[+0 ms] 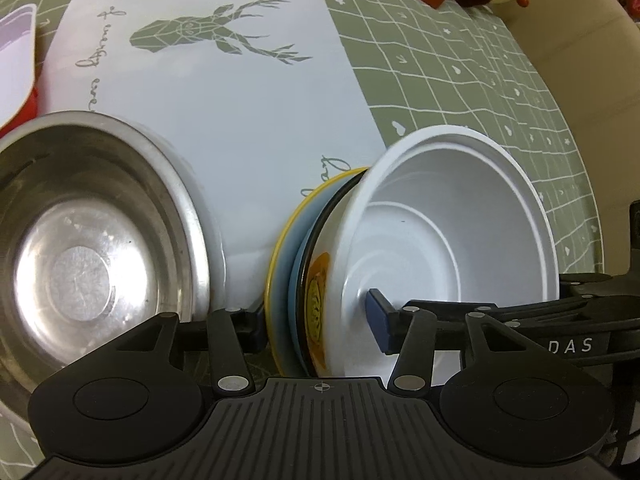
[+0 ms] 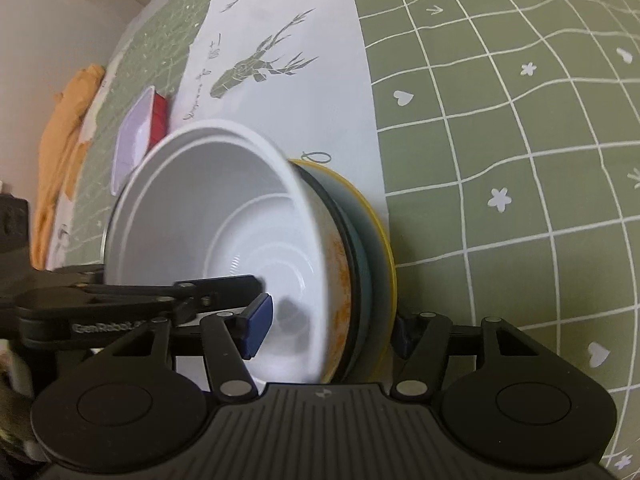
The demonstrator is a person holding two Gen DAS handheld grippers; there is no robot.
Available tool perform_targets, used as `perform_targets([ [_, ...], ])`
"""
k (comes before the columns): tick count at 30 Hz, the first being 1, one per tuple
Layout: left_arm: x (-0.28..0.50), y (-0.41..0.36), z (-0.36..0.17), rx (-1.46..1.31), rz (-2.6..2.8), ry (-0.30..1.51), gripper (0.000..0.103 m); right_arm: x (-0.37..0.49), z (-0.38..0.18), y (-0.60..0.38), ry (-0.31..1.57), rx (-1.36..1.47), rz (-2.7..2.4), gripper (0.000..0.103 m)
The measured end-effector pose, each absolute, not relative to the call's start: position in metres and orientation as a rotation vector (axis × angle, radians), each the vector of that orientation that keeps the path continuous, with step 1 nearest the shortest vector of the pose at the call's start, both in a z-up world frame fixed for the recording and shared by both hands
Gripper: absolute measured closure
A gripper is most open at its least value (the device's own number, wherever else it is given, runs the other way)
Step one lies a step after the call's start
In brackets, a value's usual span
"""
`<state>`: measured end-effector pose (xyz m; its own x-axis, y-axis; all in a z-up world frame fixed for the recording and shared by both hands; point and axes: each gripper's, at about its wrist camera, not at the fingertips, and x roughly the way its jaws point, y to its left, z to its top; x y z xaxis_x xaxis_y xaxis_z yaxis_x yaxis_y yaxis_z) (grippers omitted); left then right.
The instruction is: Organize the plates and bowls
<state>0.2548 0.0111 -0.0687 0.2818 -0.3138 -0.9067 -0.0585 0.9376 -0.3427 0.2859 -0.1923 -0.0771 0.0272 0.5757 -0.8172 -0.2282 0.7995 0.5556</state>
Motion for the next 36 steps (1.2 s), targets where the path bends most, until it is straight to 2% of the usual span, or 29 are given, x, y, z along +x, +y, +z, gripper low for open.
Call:
perform_targets([
  [7,0.257,0.012,-0.067,-0.349,-0.168,1.302,0.05,0.285,-0.074,-0.187,1.413,0.313,0.615,0.036],
  [21,0.255,0.011,-0.047,-0.326,-0.177,1.297,0.05,0.284,-0.059,-0.187,1.418,0.342,0.596,0.036],
  [29,0.245,0.024,-0.01,-0.327,-0.193,1.21,0.05,0.279,-0.019,-0.178,1.345,0.311,0.593,0.035],
  [36,0.225,0.066,0.019,-0.35,-0.158,1.133,0.048,0.271,0.017,-0.142,1.292,0.258,0.641,0.035],
])
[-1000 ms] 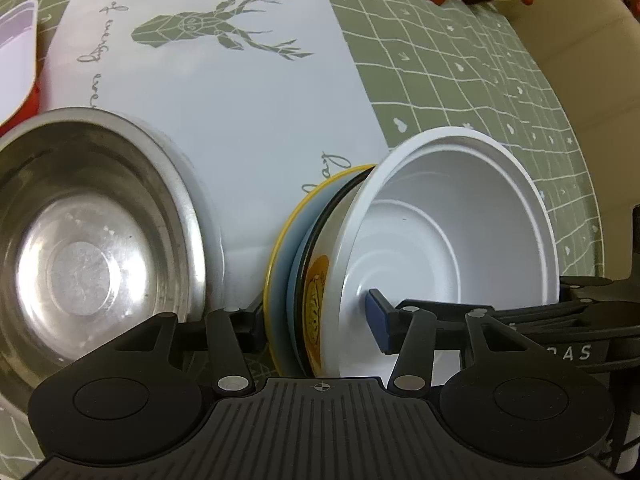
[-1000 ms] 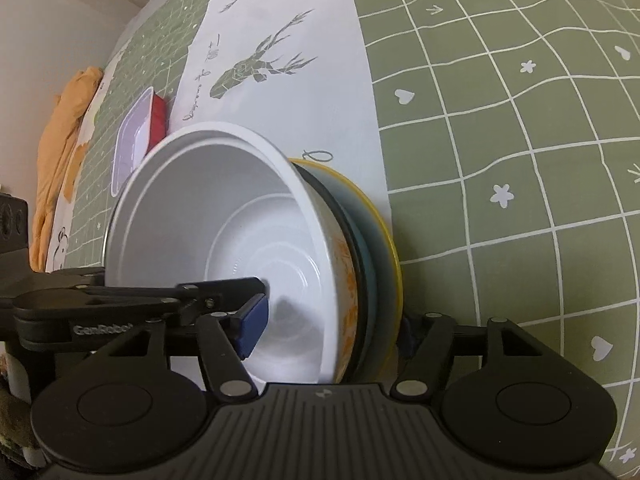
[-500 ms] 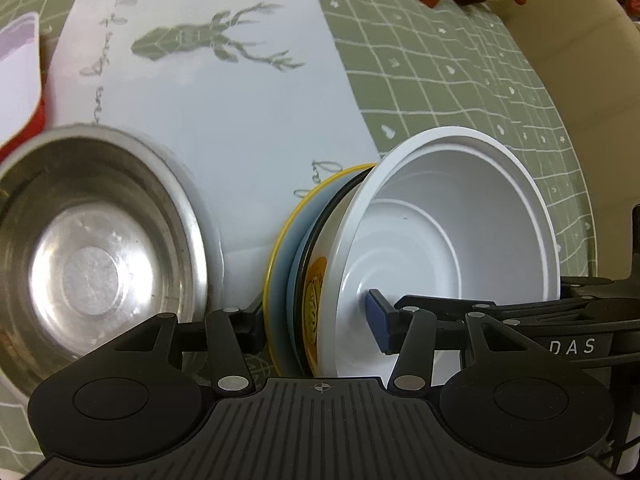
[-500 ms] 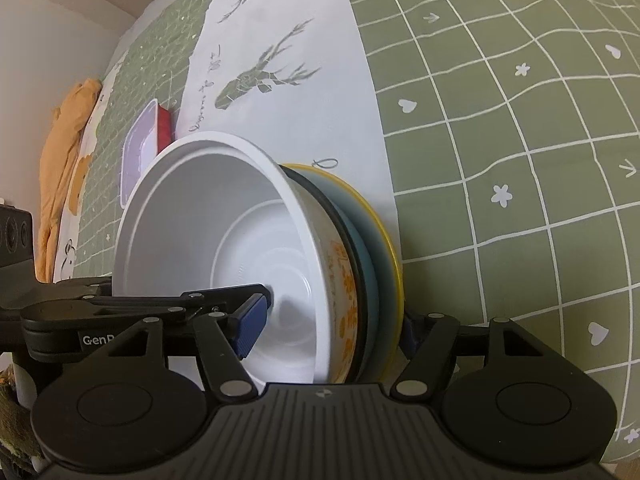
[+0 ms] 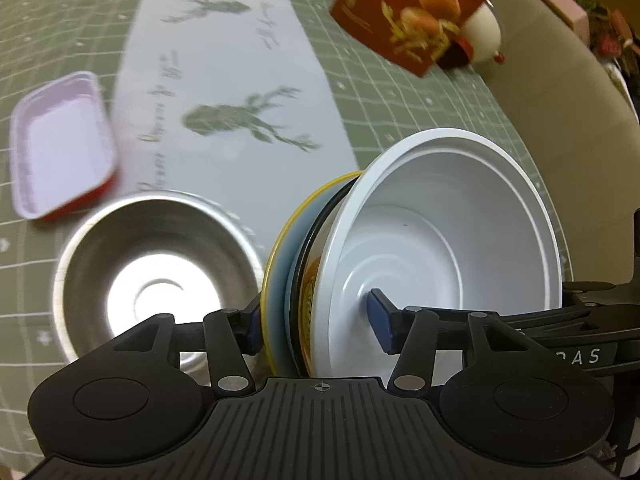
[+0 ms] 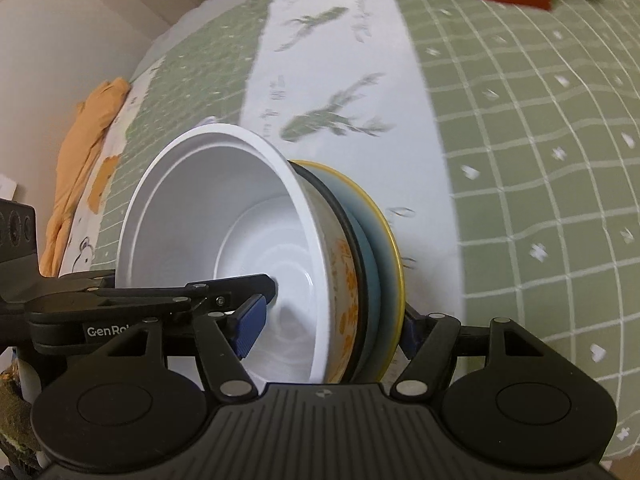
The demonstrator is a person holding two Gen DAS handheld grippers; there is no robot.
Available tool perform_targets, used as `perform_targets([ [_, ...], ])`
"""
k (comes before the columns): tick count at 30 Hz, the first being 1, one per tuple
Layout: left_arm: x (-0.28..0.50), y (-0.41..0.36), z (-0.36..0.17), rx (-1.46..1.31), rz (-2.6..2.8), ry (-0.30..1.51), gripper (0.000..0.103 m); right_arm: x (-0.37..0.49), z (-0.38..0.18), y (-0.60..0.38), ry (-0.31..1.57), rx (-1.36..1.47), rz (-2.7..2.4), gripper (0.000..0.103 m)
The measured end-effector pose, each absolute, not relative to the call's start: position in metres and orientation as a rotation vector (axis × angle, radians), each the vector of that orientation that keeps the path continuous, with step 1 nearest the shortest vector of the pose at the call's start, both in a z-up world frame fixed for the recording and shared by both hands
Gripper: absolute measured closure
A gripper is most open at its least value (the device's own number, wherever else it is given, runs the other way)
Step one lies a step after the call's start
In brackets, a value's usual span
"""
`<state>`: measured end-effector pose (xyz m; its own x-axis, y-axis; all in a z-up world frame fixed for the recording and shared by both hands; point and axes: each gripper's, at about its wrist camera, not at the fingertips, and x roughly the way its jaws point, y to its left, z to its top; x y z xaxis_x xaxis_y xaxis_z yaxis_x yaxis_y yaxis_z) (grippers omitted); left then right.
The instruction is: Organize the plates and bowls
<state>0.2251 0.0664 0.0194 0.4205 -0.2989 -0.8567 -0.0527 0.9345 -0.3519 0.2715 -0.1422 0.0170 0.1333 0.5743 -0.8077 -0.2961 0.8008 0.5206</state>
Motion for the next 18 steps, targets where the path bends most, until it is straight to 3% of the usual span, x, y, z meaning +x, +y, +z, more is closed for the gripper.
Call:
perform_targets([
  [8,0.207,0.144,0.012,-0.396,-0.059,1.123,0.048,0.272,0.017,-0.06,1.326,0.218,0.74,0.035],
  [18,0.2,0.2,-0.044,-0.504,-0.049,1.19,0.051,0.286,-0.038,0.015,1.485,0.186,0.738,0.035],
])
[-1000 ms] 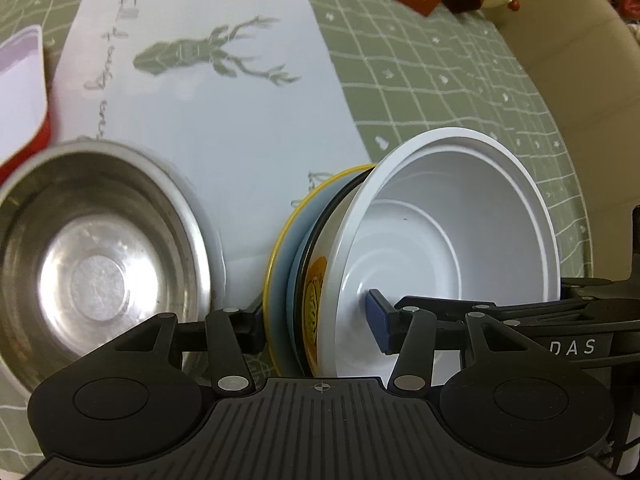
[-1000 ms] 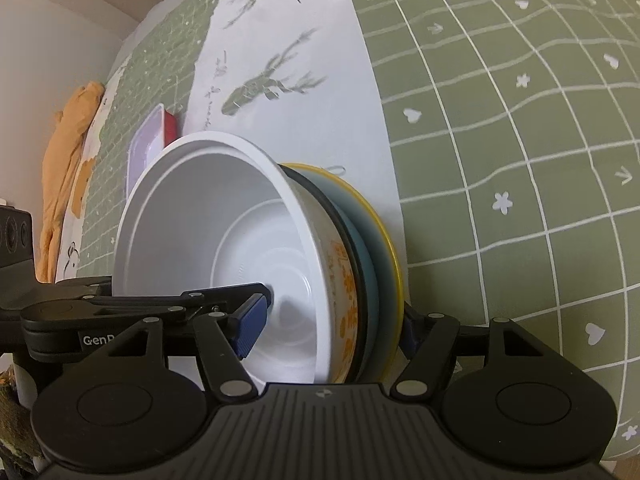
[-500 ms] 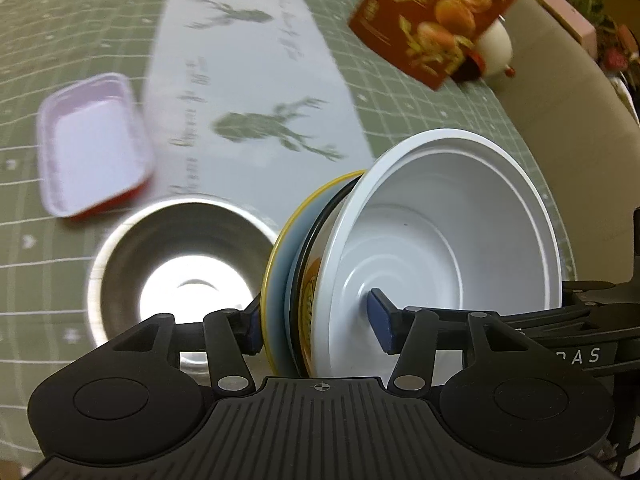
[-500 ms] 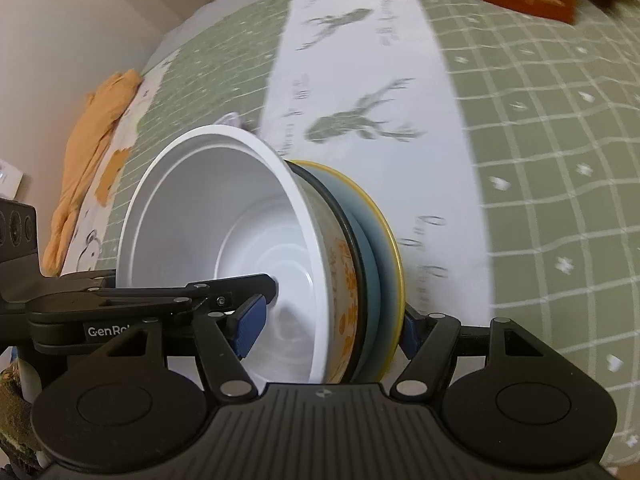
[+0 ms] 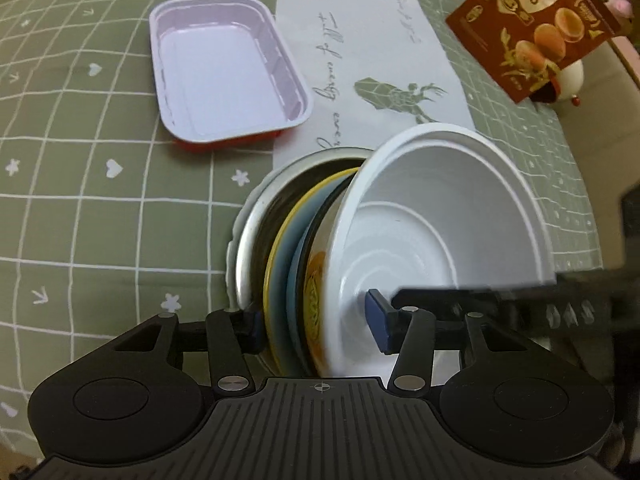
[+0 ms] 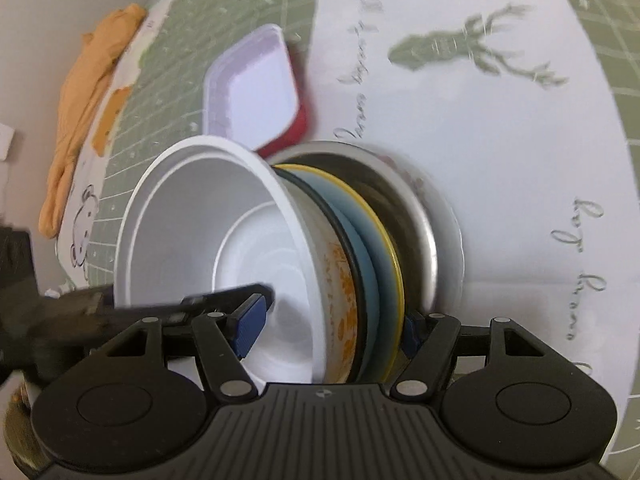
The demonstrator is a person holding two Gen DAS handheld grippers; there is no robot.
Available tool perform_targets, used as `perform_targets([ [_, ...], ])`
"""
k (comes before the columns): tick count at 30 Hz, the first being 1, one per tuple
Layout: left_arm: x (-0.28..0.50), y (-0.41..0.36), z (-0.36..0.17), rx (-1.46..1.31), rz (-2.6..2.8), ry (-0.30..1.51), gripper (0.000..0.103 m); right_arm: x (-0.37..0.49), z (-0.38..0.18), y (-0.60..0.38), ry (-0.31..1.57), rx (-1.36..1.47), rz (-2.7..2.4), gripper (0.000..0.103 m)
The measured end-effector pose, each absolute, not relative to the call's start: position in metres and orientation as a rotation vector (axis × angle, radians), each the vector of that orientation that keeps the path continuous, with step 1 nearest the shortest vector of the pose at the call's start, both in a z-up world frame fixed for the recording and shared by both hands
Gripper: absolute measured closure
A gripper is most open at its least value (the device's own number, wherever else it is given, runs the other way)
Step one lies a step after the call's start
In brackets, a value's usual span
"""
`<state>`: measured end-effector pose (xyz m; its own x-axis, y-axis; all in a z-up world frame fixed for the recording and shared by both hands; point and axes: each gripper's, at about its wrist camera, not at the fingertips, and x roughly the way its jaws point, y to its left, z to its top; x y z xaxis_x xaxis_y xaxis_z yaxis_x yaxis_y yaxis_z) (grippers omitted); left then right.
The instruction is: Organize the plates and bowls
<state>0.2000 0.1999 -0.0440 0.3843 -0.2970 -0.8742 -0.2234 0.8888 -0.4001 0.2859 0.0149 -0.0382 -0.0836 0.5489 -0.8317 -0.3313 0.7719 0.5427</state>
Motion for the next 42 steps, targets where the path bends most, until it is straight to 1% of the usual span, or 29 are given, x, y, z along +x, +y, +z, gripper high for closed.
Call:
perform_targets([
  [4,0.197,0.2,-0.045,-0.494,-0.091,1.17,0.053,0.295,-0.045,0.012,1.501,0.202,0.722,0.036],
  [7,0.194,0.202,-0.046,-0.489,-0.097,1.165,0.06,0.291,-0.039,0.017,1.485,0.149,0.716,0.036],
  [9,0.192,0.204,-0.046,-0.495,-0.104,1.165,0.062,0.292,-0.036,0.019,1.481,0.121,0.71,0.037],
  [14,0.188,0.207,-0.042,-0.495,-0.1,1.154,0.062,0.301,-0.031,0.014,1.471,0.139,0.692,0.037],
  [23,0.187,0.211,-0.034,-0.485,-0.083,1.132,0.063,0.294,-0.018,0.016,1.414,0.062,0.698,0.038],
  [24,0.187,0.211,-0.032,-0.478,-0.082,1.125,0.062,0.294,-0.018,0.015,1.411,0.065,0.699,0.039],
  [30,0.184,0.209,-0.019,-0.424,-0.047,1.099,0.062,0.287,0.01,0.016,1.305,0.036,0.745,0.039],
  [33,0.181,0.214,-0.015,-0.433,-0.027,1.085,0.062,0.284,0.015,0.018,1.294,0.039,0.762,0.039],
  [34,0.18,0.216,-0.014,-0.436,-0.022,1.082,0.064,0.283,0.015,0.018,1.293,0.038,0.76,0.039],
  [37,0.176,0.22,-0.008,-0.45,-0.017,1.067,0.066,0.279,0.011,0.017,1.271,-0.006,0.723,0.039],
  [38,0.175,0.22,-0.005,-0.45,-0.014,1.06,0.066,0.278,0.01,0.017,1.261,-0.026,0.707,0.04],
  [39,0.173,0.22,-0.002,-0.451,-0.014,1.05,0.07,0.277,0.009,0.017,1.256,-0.037,0.698,0.047],
  [40,0.172,0.221,0.002,-0.456,-0.022,1.039,0.077,0.277,0.007,0.015,1.26,-0.043,0.694,0.052],
  [42,0.17,0.22,0.01,-0.459,-0.024,1.023,0.077,0.278,0.004,0.011,1.274,-0.029,0.693,0.056],
])
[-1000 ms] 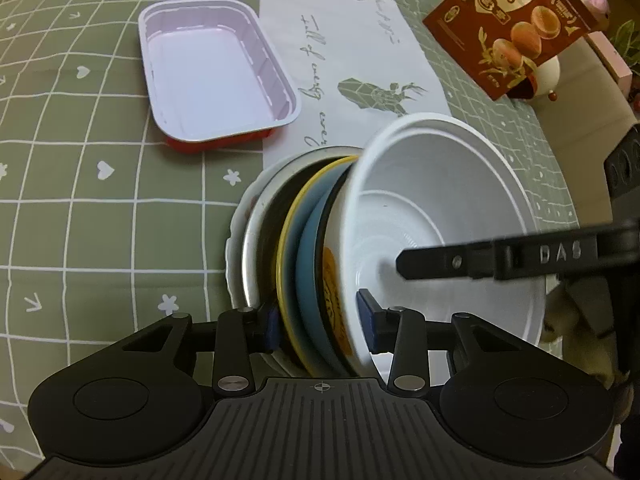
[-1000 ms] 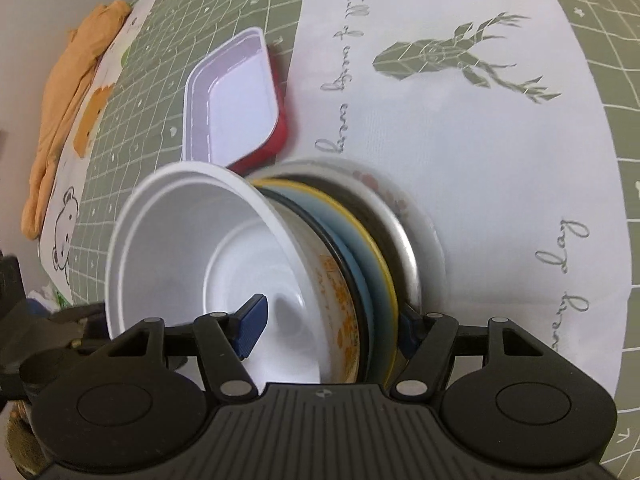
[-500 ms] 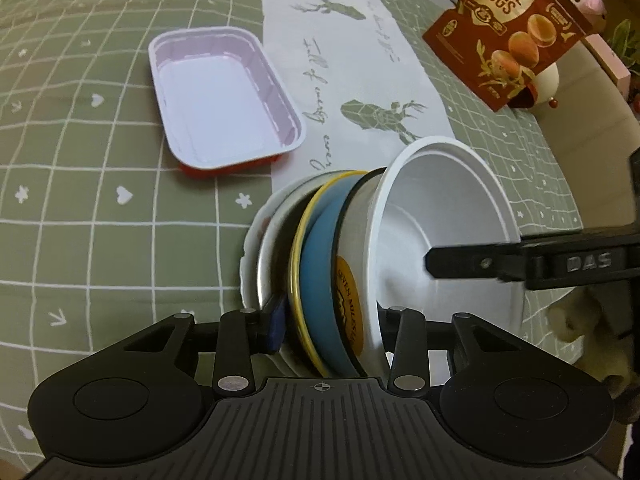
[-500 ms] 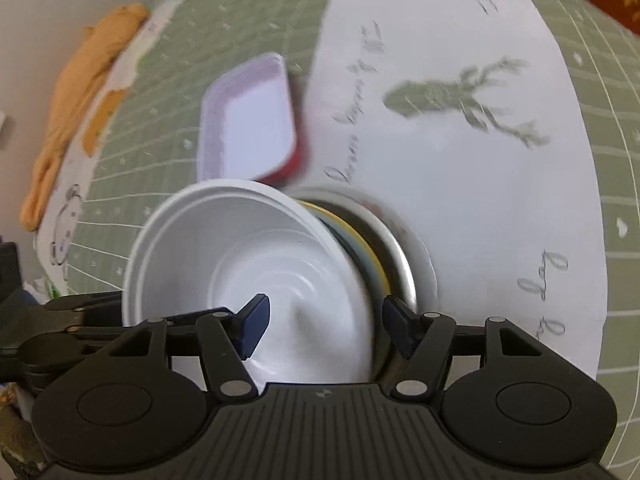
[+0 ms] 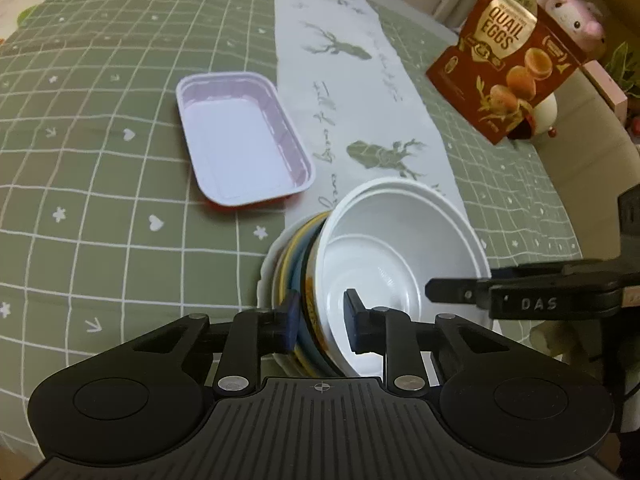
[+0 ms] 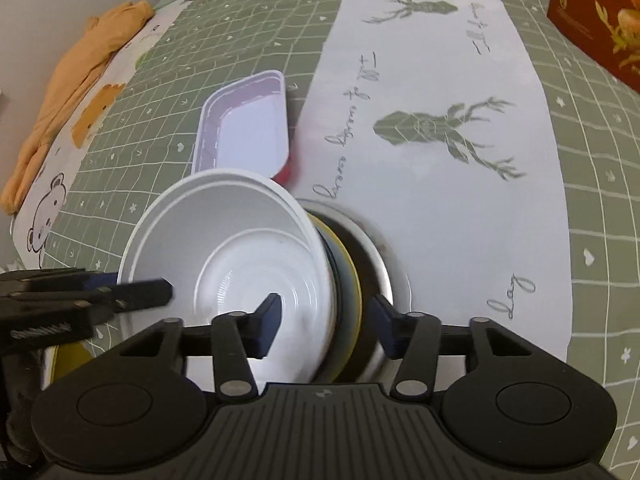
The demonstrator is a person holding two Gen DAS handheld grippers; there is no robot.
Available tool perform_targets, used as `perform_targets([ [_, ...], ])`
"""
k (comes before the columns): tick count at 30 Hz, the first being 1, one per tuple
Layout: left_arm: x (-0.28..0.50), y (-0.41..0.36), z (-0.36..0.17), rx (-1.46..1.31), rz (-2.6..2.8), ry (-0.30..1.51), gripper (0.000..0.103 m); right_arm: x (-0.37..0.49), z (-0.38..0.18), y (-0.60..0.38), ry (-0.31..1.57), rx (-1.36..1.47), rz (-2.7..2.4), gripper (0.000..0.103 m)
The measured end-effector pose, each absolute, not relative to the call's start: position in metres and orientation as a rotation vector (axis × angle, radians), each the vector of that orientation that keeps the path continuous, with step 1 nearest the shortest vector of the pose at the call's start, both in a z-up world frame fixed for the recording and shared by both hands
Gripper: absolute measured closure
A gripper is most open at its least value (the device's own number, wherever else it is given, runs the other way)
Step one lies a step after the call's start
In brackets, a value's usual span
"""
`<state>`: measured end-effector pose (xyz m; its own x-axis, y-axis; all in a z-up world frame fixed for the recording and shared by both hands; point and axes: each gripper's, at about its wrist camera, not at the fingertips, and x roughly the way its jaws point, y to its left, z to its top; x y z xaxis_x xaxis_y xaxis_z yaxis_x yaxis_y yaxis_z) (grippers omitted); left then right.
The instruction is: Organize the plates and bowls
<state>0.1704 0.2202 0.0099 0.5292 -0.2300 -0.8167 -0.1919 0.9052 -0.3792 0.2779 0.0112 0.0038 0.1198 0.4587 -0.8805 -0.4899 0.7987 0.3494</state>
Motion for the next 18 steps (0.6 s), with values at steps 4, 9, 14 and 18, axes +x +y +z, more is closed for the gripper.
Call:
perform_targets([
  [4,0.171,0.217,0.015,-0.441,-0.013,1.018,0.077,0.275,0.006,0.005,1.27,-0.011,0.71,0.059],
  [9,0.178,0.214,-0.003,-0.402,0.053,1.08,0.078,0.267,0.016,0.004,1.256,0.012,0.754,0.059],
  [14,0.182,0.206,-0.014,-0.395,0.039,1.106,0.078,0.265,0.015,0.001,1.254,0.009,0.744,0.06],
  [18,0.185,0.199,-0.011,-0.378,0.015,1.082,0.077,0.267,0.007,-0.005,1.264,0.013,0.718,0.059],
])
